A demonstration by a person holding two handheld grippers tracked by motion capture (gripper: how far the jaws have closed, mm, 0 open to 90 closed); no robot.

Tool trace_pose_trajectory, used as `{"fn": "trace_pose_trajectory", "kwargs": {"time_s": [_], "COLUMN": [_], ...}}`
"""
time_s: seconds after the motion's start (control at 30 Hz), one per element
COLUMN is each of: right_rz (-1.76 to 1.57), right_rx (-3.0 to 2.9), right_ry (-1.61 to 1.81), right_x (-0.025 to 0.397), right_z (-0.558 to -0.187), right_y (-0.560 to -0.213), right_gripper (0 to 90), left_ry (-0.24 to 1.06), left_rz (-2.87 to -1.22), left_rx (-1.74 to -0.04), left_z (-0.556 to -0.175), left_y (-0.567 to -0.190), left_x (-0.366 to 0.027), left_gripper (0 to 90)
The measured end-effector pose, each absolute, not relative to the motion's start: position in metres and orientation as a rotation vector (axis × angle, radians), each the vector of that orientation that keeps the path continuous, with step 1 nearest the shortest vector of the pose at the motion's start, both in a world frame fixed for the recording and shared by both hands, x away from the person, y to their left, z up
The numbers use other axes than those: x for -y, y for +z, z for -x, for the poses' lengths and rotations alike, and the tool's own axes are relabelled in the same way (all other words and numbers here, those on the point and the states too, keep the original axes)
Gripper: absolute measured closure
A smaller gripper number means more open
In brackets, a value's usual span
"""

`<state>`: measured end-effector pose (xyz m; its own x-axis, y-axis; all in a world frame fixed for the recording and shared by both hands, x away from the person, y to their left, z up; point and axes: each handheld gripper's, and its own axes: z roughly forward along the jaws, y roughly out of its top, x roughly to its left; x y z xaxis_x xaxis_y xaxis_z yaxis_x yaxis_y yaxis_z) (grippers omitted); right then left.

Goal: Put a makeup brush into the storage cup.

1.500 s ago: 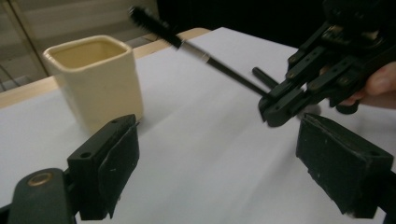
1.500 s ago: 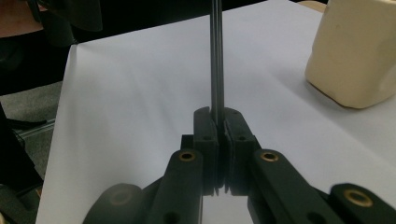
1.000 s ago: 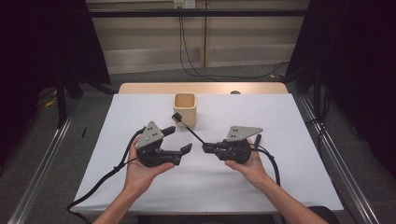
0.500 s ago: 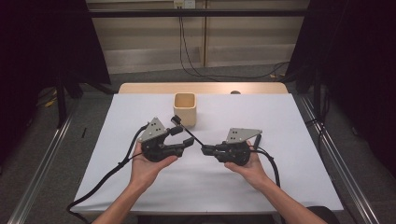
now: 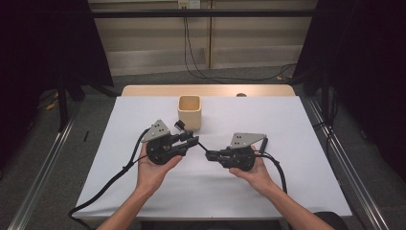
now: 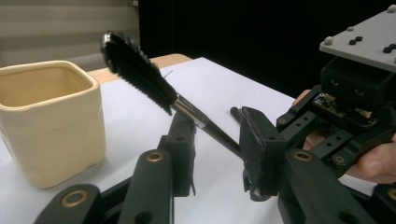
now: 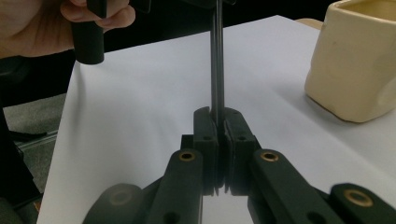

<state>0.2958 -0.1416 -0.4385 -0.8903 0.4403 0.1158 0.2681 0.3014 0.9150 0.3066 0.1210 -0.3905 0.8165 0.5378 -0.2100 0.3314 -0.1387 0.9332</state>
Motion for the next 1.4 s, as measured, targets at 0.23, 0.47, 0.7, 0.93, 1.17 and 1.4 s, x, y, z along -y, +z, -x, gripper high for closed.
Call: {"fn": "trace_pose_trajectory", "kwargs": {"time_s": [0.23,0.47,0.7,0.93,1.17,1.4], "right_rz": [-0.640,-0.632,-0.642,-0.672,-0.708,-0.753], "right_rx": [-2.423,-2.445,-2.455,-2.449,-2.451,-2.423], "right_ry": [1.631,1.617,1.620,1.654,1.668,1.678], "right_x": [0.137,0.134,0.132,0.132,0.133,0.138], "right_z": [-0.295,-0.295,-0.295,-0.296,-0.296,-0.297], "right_y": [-0.442,-0.445,-0.448,-0.447,-0.447,-0.444], "right_gripper": [86.1,85.9,84.3,78.7,59.4,36.8], "left_ry": [0.139,0.092,0.059,0.040,0.052,0.076], "left_rz": [-1.725,-1.728,-1.734,-1.724,-1.732,-1.741], "left_rx": [-0.655,-0.635,-0.602,-0.592,-0.594,-0.600], "left_z": [-0.307,-0.307,-0.305,-0.304,-0.305,-0.306], "left_y": [-0.388,-0.389,-0.389,-0.388,-0.388,-0.386], "left_x": [-0.123,-0.122,-0.121,-0.121,-0.122,-0.124], "left_gripper": [74.9,79.8,83.8,85.7,85.8,85.8]}}
